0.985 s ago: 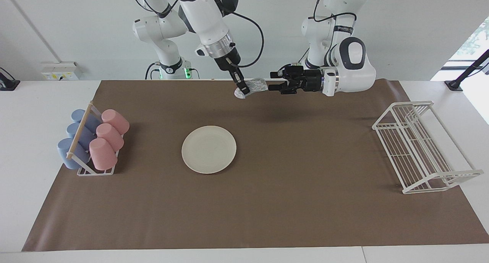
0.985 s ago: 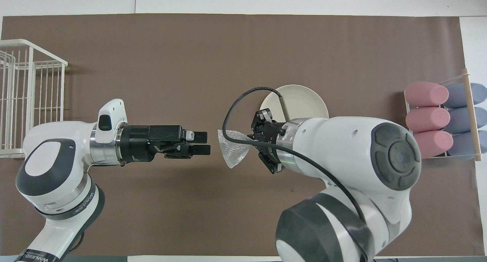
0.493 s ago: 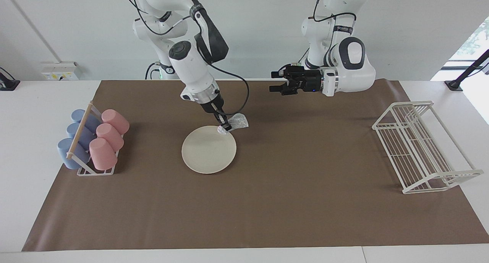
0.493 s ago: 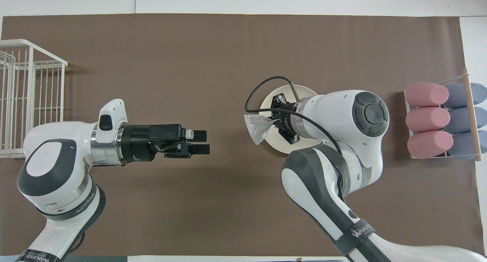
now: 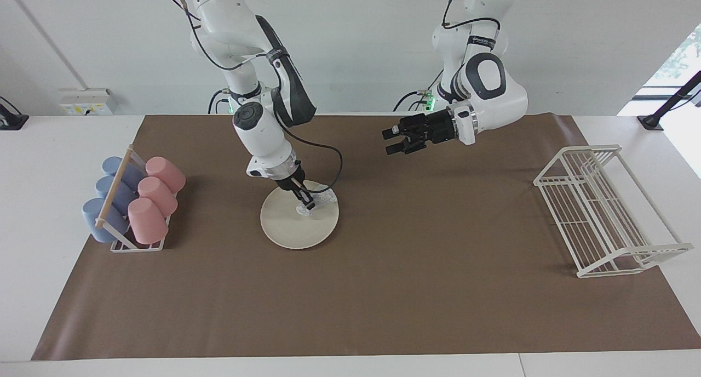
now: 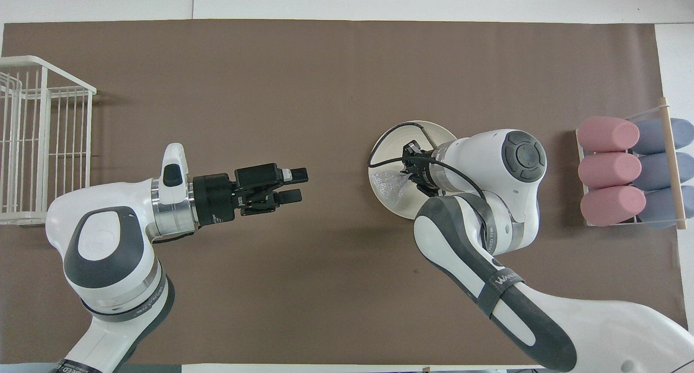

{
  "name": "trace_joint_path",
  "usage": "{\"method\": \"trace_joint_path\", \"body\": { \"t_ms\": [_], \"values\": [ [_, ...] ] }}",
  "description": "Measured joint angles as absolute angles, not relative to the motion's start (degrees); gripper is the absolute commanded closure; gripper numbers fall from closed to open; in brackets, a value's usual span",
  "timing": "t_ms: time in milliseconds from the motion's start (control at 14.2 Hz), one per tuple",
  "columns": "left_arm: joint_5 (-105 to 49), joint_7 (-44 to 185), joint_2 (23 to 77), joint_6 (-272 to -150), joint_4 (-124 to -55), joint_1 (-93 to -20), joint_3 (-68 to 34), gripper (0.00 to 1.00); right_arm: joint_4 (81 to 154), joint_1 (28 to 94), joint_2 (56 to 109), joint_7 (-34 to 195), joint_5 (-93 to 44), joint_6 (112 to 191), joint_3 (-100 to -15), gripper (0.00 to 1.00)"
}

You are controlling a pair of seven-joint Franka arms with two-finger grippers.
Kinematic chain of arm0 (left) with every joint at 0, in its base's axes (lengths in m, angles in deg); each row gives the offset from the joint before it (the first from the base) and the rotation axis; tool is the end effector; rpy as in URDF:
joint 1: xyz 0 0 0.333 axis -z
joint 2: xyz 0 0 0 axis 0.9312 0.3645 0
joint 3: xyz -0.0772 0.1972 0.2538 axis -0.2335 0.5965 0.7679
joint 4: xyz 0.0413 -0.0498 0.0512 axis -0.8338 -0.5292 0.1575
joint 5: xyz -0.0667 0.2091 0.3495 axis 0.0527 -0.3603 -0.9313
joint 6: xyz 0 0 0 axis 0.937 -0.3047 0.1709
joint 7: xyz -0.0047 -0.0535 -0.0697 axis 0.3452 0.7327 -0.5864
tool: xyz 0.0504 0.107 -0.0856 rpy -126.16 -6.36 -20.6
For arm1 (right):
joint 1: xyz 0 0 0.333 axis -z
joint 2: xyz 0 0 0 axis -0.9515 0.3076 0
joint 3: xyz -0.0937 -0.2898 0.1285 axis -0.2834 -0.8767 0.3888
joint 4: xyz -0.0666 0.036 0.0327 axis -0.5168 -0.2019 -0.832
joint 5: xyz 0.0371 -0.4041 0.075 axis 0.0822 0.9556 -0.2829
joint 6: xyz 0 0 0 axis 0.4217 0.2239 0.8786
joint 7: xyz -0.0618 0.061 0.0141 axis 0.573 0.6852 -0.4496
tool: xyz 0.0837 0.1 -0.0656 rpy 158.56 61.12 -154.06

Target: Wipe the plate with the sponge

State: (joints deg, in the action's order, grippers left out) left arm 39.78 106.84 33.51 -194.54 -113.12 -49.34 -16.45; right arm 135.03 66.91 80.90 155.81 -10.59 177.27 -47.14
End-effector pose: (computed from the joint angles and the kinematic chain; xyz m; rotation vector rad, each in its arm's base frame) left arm 0.4792 -0.2717 0.4107 1.8271 0.3043 -0.0618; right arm 0.5641 0.2385 0.2827 -2.4942 1.3769 0.1154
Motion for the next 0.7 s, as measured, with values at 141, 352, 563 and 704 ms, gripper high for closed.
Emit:
{"method": "trace_joint_path", "body": {
  "t_ms": [141, 352, 563, 704],
  "values": [
    [39.3, 106.8, 33.9, -199.0, -113.2, -49.2, -16.5, 0.0, 135.4, 66.7, 82.2, 155.6, -10.5, 179.3, -47.0, 1.0],
    [36.5, 106.8, 34.7, -205.2, -113.3, -48.3, -16.5, 0.0, 135.7, 67.0, 83.4, 153.2, -10.5, 180.8, -47.1, 1.0],
    [35.5, 106.7, 35.3, -209.0, -113.7, -47.8, -16.5, 0.0, 136.3, 67.9, 83.5, 149.0, -10.5, 183.3, -47.2, 1.0],
    [33.8, 106.5, 35.5, -209.7, -114.1, -47.8, -16.5, 0.0, 136.4, 69.7, 83.5, 144.4, -10.5, 183.7, -47.2, 1.0]
  ]
}}
